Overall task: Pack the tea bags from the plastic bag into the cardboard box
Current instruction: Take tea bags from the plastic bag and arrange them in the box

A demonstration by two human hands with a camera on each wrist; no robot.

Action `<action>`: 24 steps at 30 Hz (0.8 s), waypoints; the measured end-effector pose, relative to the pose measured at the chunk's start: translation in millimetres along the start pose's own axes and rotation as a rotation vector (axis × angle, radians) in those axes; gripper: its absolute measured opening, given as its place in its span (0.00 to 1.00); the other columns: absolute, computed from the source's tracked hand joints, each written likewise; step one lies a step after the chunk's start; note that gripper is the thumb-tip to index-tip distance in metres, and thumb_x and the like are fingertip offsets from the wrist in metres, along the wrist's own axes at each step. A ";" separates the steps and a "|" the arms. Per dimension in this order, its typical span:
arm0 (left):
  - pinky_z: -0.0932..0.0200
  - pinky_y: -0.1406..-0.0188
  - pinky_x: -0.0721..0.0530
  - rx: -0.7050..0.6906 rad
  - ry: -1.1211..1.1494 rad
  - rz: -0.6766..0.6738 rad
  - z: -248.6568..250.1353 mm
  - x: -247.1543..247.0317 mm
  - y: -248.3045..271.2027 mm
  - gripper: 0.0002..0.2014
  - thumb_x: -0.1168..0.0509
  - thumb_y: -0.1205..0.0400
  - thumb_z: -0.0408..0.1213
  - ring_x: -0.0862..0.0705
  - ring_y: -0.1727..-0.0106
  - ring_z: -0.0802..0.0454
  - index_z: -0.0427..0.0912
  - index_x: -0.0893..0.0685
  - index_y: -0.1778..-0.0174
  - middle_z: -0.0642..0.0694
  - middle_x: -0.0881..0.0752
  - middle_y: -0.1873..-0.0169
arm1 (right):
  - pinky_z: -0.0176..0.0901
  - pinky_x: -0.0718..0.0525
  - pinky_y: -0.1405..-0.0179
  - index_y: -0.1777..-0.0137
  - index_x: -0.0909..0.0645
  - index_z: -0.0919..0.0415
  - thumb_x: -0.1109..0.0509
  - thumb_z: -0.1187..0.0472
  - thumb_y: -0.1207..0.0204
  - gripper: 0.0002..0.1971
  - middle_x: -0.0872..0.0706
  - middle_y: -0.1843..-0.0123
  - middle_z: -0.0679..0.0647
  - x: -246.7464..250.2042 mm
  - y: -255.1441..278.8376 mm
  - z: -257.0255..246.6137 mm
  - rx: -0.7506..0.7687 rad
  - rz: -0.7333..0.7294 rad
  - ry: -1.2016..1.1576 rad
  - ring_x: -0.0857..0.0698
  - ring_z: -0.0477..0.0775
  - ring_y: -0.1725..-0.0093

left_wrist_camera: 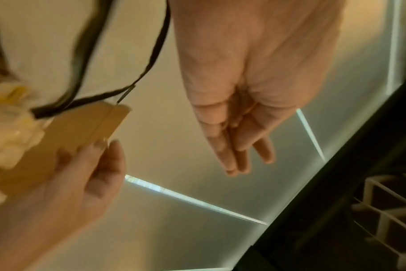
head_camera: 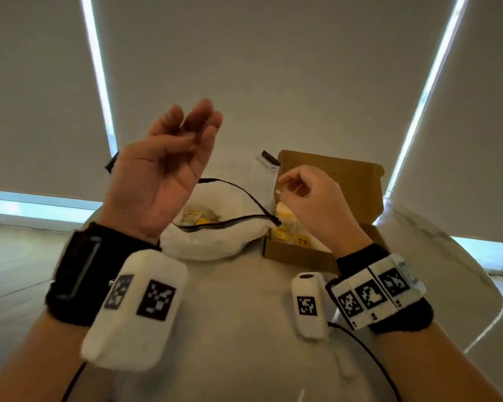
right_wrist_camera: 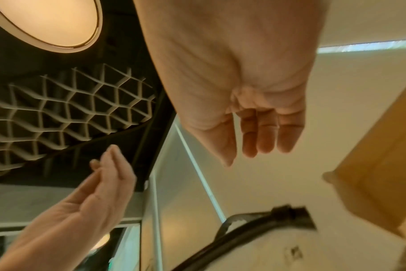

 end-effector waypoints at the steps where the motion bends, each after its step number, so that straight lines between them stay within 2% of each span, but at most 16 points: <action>1: 0.62 0.55 0.13 -0.008 -0.136 0.036 11.9 11.2 0.8 0.13 0.38 0.38 0.20 0.10 0.53 0.49 0.42 0.13 0.73 0.43 0.10 0.61 | 0.25 0.24 0.57 0.51 0.20 0.54 0.31 0.63 0.23 0.04 0.20 0.54 0.45 -4.1 -1.8 -12.5 0.038 0.012 -0.028 0.22 0.40 0.57; 3: 0.60 0.45 0.16 0.021 -0.597 0.076 28.3 41.2 -0.9 0.16 0.39 0.30 0.21 0.13 0.49 0.53 0.46 0.12 0.69 0.48 0.10 0.57 | 0.26 0.25 0.57 0.53 0.20 0.53 0.32 0.65 0.23 0.06 0.22 0.58 0.40 -11.3 -4.2 -35.8 0.117 0.032 -0.075 0.24 0.38 0.59; 5: 0.57 0.33 0.24 0.089 -1.168 0.110 33.3 72.6 -3.2 0.16 0.36 0.22 0.26 0.18 0.41 0.56 0.53 0.11 0.64 0.53 0.12 0.49 | 0.23 0.26 0.58 0.54 0.17 0.56 0.32 0.68 0.23 0.06 0.21 0.59 0.39 -26.3 -6.6 -56.2 0.203 -0.019 -0.097 0.24 0.37 0.60; 7: 0.57 0.30 0.31 0.191 -1.694 0.082 25.5 96.3 -4.6 0.08 0.31 0.21 0.38 0.28 0.30 0.53 0.60 0.13 0.59 0.52 0.20 0.37 | 0.22 0.25 0.56 0.50 0.13 0.61 0.32 0.69 0.23 0.07 0.16 0.56 0.45 -54.4 -8.6 -66.8 0.247 -0.181 -0.056 0.21 0.40 0.57; 8: 0.55 0.27 0.37 0.266 -1.894 0.056 20.0 105.5 -4.4 0.05 0.29 0.23 0.45 0.36 0.24 0.50 0.63 0.15 0.56 0.50 0.26 0.32 | 0.24 0.24 0.53 0.47 0.13 0.62 0.33 0.69 0.22 0.09 0.13 0.52 0.49 -72.3 -10.3 -68.4 0.247 -0.294 0.000 0.18 0.44 0.53; 9: 0.51 0.25 0.41 0.369 -2.023 0.005 8.7 113.2 -4.3 0.07 0.28 0.25 0.50 0.44 0.21 0.47 0.65 0.17 0.53 0.47 0.31 0.27 | 0.30 0.22 0.50 0.44 0.13 0.62 0.34 0.69 0.22 0.11 0.12 0.48 0.52 -88.5 -8.0 -62.8 0.226 -0.422 0.099 0.17 0.49 0.48; 10: 0.47 0.24 0.44 0.482 -2.093 -0.046 -0.6 121.7 -3.6 0.13 0.27 0.27 0.53 0.49 0.20 0.45 0.68 0.19 0.49 0.45 0.37 0.24 | 0.36 0.22 0.49 0.41 0.14 0.61 0.35 0.67 0.22 0.13 0.13 0.44 0.55 -105.6 -5.5 -56.5 0.203 -0.567 0.236 0.17 0.53 0.44; 12: 0.40 0.22 0.42 0.671 -2.190 -0.171 -13.9 132.6 -0.5 0.29 0.25 0.30 0.54 0.55 0.20 0.39 0.71 0.26 0.34 0.42 0.47 0.20 | 0.39 0.27 0.54 0.34 0.19 0.58 0.33 0.63 0.22 0.16 0.17 0.38 0.56 -129.6 1.4 -41.8 0.142 -0.820 0.472 0.19 0.55 0.41; 14: 0.37 0.23 0.38 0.807 -2.262 -0.245 -19.1 138.4 0.7 0.44 0.24 0.31 0.51 0.56 0.20 0.34 0.67 0.41 0.22 0.40 0.56 0.19 | 0.40 0.29 0.52 0.27 0.28 0.56 0.29 0.58 0.23 0.24 0.23 0.33 0.57 -139.6 3.7 -34.1 0.095 -0.947 0.570 0.22 0.57 0.38; 16: 0.38 0.25 0.36 0.890 -2.289 -0.252 -20.3 141.0 2.0 0.51 0.24 0.30 0.48 0.55 0.20 0.30 0.62 0.50 0.18 0.39 0.63 0.19 | 0.44 0.26 0.45 0.22 0.36 0.55 0.28 0.52 0.25 0.33 0.31 0.28 0.59 -145.2 1.2 -28.1 0.079 -0.991 0.688 0.24 0.60 0.34; 18: 0.41 0.29 0.28 0.882 -2.294 -0.216 -21.0 141.7 1.4 0.49 0.24 0.30 0.46 0.43 0.23 0.30 0.53 0.48 0.18 0.39 0.57 0.20 | 0.48 0.25 0.39 0.19 0.44 0.54 0.29 0.46 0.25 0.39 0.36 0.24 0.60 -148.7 -1.7 -21.4 0.057 -1.009 0.798 0.26 0.63 0.31; 20: 0.42 0.35 0.23 0.778 -2.208 -0.108 -23.1 141.2 -2.4 0.41 0.27 0.28 0.46 0.34 0.32 0.36 0.45 0.40 0.23 0.41 0.47 0.26 | 0.51 0.25 0.36 0.17 0.50 0.54 0.28 0.44 0.28 0.46 0.37 0.21 0.60 -152.1 -3.6 -16.6 0.019 -1.036 0.830 0.27 0.64 0.29; 21: 0.43 0.36 0.24 0.710 -2.145 -0.040 -23.3 139.7 -4.3 0.36 0.28 0.27 0.47 0.32 0.34 0.37 0.43 0.36 0.25 0.42 0.44 0.30 | 0.51 0.25 0.36 0.17 0.50 0.53 0.26 0.45 0.29 0.46 0.35 0.22 0.59 -153.1 -3.4 -17.6 -0.003 -1.055 0.811 0.27 0.63 0.29; 22: 0.45 0.37 0.24 0.634 -2.090 0.014 -23.2 137.4 -6.1 0.34 0.29 0.27 0.50 0.31 0.37 0.39 0.43 0.32 0.29 0.43 0.41 0.34 | 0.49 0.24 0.38 0.18 0.45 0.54 0.25 0.47 0.29 0.44 0.30 0.25 0.58 -155.1 -4.7 -19.5 -0.027 -1.060 0.770 0.25 0.62 0.31; 24: 0.51 0.42 0.24 0.514 -2.036 0.040 -23.0 132.5 -8.8 0.29 0.26 0.30 0.51 0.30 0.41 0.41 0.46 0.27 0.36 0.45 0.40 0.41 | 0.45 0.22 0.46 0.28 0.29 0.60 0.27 0.56 0.26 0.27 0.20 0.39 0.58 -162.4 -9.2 -26.1 -0.068 -1.028 0.625 0.20 0.59 0.42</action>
Point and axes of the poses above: each hand's wrist, its own y-axis away from the middle knuckle, its own x-axis out of the back of the hand, z = x × y, the point moved 7 cm from there along -y, towards the middle knuckle
